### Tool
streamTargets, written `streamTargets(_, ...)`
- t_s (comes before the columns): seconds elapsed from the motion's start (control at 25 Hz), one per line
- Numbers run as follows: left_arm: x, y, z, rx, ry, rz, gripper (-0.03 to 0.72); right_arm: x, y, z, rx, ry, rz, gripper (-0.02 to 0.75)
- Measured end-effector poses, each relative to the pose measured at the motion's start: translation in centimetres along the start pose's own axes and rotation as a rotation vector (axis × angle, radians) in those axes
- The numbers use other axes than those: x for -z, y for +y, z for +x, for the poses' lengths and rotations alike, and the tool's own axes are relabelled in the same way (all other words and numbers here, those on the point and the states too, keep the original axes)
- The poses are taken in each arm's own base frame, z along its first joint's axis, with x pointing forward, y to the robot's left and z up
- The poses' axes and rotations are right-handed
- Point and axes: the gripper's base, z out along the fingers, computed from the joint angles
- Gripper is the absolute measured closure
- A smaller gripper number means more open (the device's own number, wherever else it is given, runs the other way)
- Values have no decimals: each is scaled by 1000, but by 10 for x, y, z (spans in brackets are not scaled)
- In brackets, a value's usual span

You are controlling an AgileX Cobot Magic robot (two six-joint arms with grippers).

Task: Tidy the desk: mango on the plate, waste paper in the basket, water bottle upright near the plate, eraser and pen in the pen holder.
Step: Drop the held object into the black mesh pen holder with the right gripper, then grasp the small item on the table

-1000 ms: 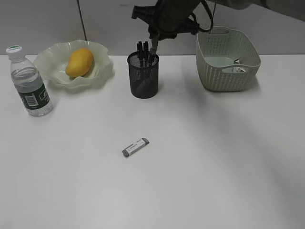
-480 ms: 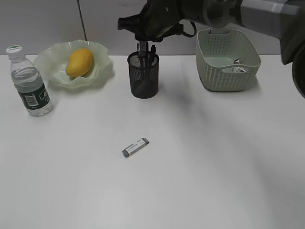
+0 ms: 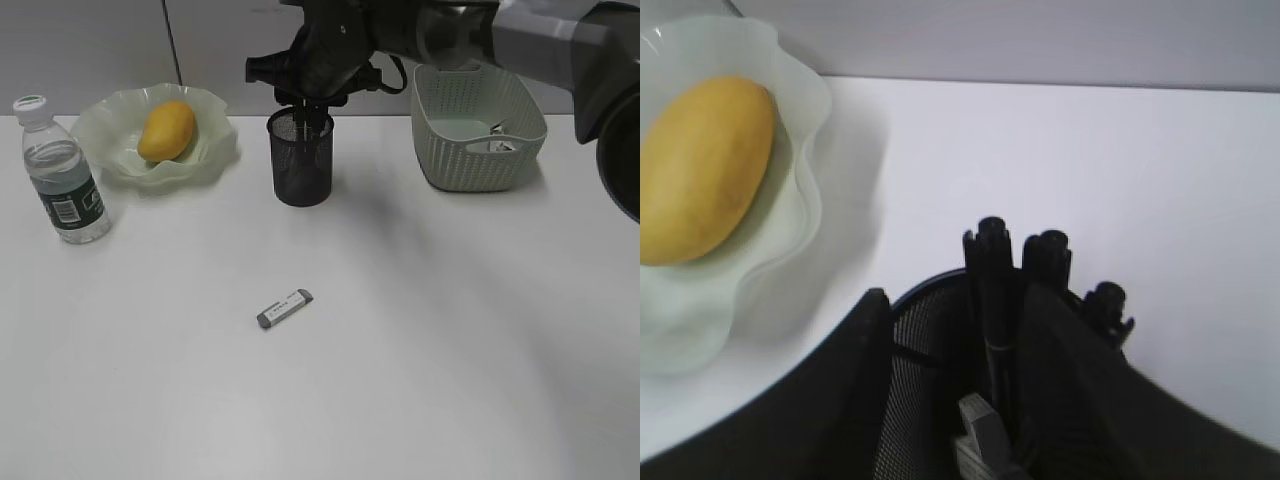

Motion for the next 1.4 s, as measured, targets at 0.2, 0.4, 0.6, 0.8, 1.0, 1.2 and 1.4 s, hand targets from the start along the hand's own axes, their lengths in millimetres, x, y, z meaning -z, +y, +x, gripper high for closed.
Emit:
streamTargets(0.2,0,0,0,0,0,0,284,13,-4,1,133,156,72,384)
streamTargets(0.4,0,0,0,0,0,0,284,43,0,-7,255,261,48,384)
streamTargets(0.6,0,0,0,0,0,0,284,81,0,-25,282,289,17,381)
streamTargets(0.8,0,0,0,0,0,0,284,119,-14,-43,243,325,0,263)
streamTargets(1.0,0,0,0,0,0,0,284,169,-30,-64,202,298,-10,210)
streamTargets(1.2,0,0,0,0,0,0,284,216,-45,-62,198,294,5,206)
streamTargets(1.4,0,0,0,0,0,0,284,260,-61,-29,244,341,59,204)
